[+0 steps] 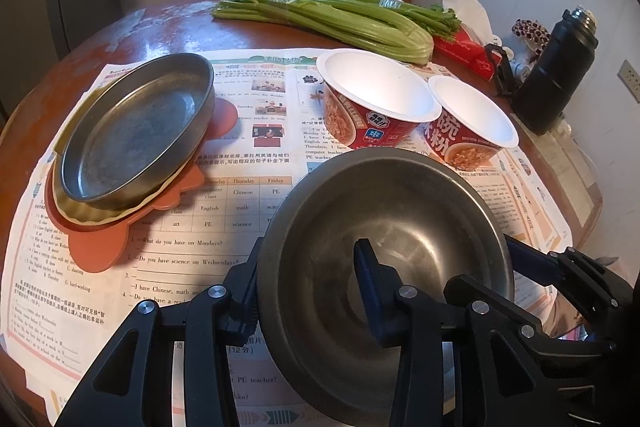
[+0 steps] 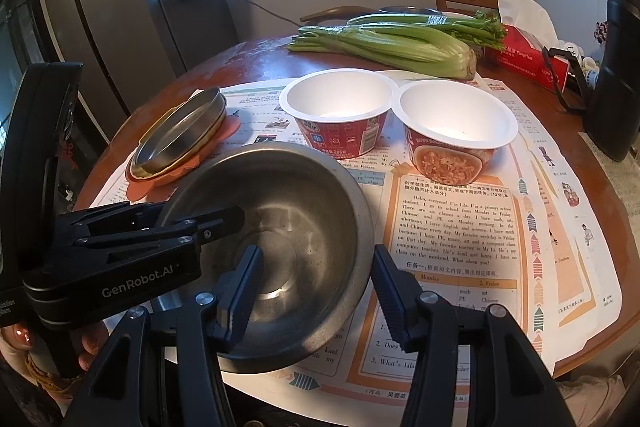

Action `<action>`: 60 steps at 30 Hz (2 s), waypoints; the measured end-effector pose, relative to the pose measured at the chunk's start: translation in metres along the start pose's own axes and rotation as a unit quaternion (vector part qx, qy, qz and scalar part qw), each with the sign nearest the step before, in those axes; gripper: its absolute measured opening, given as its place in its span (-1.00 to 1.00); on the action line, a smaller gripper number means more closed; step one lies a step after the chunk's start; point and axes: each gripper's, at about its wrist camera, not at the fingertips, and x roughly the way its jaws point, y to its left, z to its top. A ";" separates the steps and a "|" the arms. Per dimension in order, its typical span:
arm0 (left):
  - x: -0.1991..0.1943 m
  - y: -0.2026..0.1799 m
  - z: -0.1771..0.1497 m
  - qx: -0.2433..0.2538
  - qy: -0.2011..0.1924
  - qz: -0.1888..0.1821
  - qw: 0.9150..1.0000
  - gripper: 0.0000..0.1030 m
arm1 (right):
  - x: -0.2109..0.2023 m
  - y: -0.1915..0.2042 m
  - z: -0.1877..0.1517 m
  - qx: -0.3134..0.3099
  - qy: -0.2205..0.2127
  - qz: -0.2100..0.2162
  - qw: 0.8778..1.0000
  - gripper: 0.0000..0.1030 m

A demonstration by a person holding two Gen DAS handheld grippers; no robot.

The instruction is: Organize plates and bowls

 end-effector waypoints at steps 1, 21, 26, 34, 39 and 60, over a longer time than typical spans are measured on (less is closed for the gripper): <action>0.001 0.000 0.000 0.000 0.001 0.000 1.000 -0.16 | 0.000 -0.001 0.000 0.001 0.001 0.001 1.000 0.07; -0.002 -0.001 0.003 -0.001 -0.002 0.004 1.000 -0.16 | -0.004 -0.014 -0.001 0.025 -0.007 0.028 0.999 0.07; -0.013 0.002 0.003 -0.007 -0.014 -0.002 1.000 -0.16 | -0.009 -0.019 0.000 0.039 -0.017 0.029 0.999 0.07; -0.026 0.007 0.005 -0.012 -0.031 -0.002 0.999 -0.16 | -0.018 -0.024 0.003 0.058 -0.034 0.023 0.997 0.08; -0.032 0.009 0.010 -0.012 -0.043 -0.005 0.999 -0.15 | -0.018 -0.026 0.006 0.066 -0.034 0.027 0.997 0.08; -0.010 0.004 0.079 0.023 -0.056 -0.009 0.998 -0.15 | 0.038 -0.035 0.063 0.114 -0.003 0.064 0.991 0.07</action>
